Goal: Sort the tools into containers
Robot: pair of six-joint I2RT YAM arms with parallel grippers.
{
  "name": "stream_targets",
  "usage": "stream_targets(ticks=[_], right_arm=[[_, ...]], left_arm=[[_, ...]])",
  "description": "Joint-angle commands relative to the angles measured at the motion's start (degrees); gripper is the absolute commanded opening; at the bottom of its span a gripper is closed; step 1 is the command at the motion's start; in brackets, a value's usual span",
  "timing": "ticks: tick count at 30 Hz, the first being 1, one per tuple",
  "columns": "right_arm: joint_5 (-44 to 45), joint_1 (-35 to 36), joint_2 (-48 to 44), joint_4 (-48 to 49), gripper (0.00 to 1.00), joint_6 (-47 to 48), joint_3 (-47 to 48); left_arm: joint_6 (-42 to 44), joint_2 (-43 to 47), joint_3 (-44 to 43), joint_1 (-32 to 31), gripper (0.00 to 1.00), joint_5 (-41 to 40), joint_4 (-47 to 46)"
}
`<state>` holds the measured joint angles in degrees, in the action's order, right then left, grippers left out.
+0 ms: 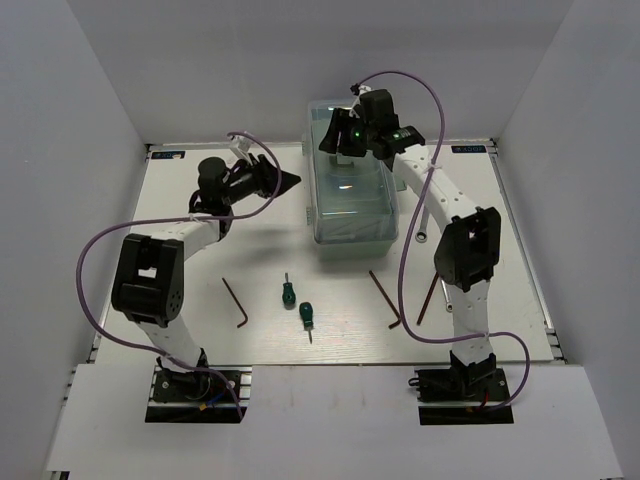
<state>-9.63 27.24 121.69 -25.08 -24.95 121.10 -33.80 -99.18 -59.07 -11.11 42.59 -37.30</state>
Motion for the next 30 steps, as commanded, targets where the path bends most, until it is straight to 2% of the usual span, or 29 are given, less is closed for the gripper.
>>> stream_targets(ticks=[1,4,8,12,21,24,30], right_arm=[[5.49,1.15,-0.84,-1.37,0.61,-2.12,0.10],[6.99,1.66,-0.75,-1.81,0.62,-2.73,-0.25],[2.17,1.50,-0.57,-1.55,0.62,-4.66,-1.65],[-2.76,1.06,-0.58,0.03,0.51,-7.83,-3.41],[-7.86,-0.61,-2.60,1.61,0.48,-9.77,-2.62],[-8.91,-1.31,-3.47,2.14,0.48,-10.29,-2.53],[-10.76,-2.11,-4.36,2.49,0.47,-11.70,-2.45]], left_arm=[[-0.39,-0.22,-3.33,-0.84,0.65,2.41,-1.90],[-0.39,-1.36,-4.47,-1.45,0.66,3.90,-1.90],[0.13,-2.77,-6.76,-1.98,0.66,6.09,-0.50],[0.75,-5.32,-9.31,-2.60,0.66,7.25,2.04],[2.59,-8.40,-13.88,-4.18,0.66,6.72,6.45],[2.60,-7.79,-14.50,-4.71,0.66,5.23,7.23],[8.04,-1.91,-13.97,-4.71,0.67,-3.82,10.05]])
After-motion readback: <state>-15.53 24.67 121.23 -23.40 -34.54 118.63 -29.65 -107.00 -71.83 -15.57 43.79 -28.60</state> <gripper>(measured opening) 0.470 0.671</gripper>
